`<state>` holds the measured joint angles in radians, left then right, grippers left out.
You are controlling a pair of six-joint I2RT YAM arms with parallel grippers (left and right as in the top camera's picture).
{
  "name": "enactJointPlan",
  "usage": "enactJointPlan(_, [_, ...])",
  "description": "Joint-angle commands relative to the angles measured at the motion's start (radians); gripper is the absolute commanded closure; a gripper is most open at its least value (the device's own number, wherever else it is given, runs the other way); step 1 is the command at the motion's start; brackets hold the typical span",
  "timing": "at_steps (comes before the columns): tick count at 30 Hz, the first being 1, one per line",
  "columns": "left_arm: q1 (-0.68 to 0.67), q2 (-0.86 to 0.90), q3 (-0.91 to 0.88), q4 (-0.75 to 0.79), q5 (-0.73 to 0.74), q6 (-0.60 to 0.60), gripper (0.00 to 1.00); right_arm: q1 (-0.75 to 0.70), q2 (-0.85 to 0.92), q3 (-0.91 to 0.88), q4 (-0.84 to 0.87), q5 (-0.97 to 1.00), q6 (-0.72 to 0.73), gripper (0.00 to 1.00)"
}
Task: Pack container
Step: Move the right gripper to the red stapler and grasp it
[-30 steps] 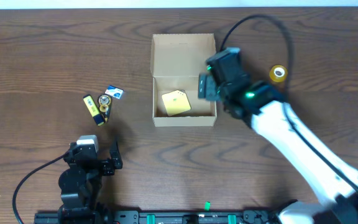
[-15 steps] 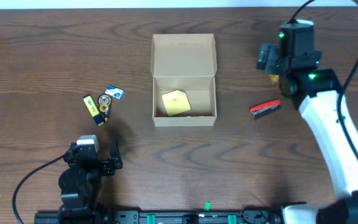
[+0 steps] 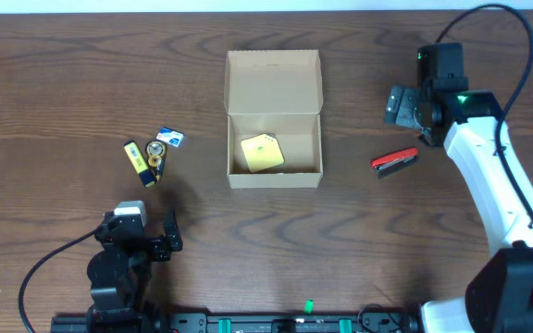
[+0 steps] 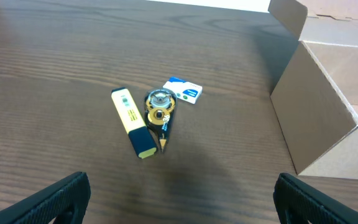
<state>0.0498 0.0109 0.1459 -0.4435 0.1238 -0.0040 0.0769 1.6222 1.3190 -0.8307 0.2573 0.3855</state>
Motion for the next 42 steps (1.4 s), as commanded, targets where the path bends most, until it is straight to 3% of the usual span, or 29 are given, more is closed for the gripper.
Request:
enactJointPlan(1, [0.0,-0.006,-0.019,0.0,0.0,-0.008,0.05,-0.004,0.0,0.0,-0.063,-0.004,0.235,0.01])
enactJointPlan(6, [0.0,-0.006,-0.019,0.0,0.0,-0.008,0.05,-0.001,0.0,0.0,-0.211,-0.004,0.537,0.01])
enactJointPlan(18, [0.0,-0.006,-0.019,0.0,0.0,-0.008,0.05,0.055,0.0,0.0,-0.256,-0.058,0.653,0.01])
enactJointPlan(26, [0.0,-0.006,-0.019,0.0,0.0,-0.008,0.05,0.055,0.0,0.0,-0.258,-0.077,0.856,0.01])
enactJointPlan(32, [0.0,-0.006,-0.019,0.0,0.0,-0.008,0.05,0.072,0.0,0.0,-0.076,-0.136,0.761,0.01])
enactJointPlan(39, [0.0,-0.006,-0.019,0.0,0.0,-0.008,0.05,0.078,0.001,0.0,-0.278,-0.136,0.925,0.01])
enactJointPlan(42, [0.0,-0.006,-0.019,0.0,0.0,-0.008,0.05,0.074,0.013,-0.015,-0.291,-0.136,0.993,0.01])
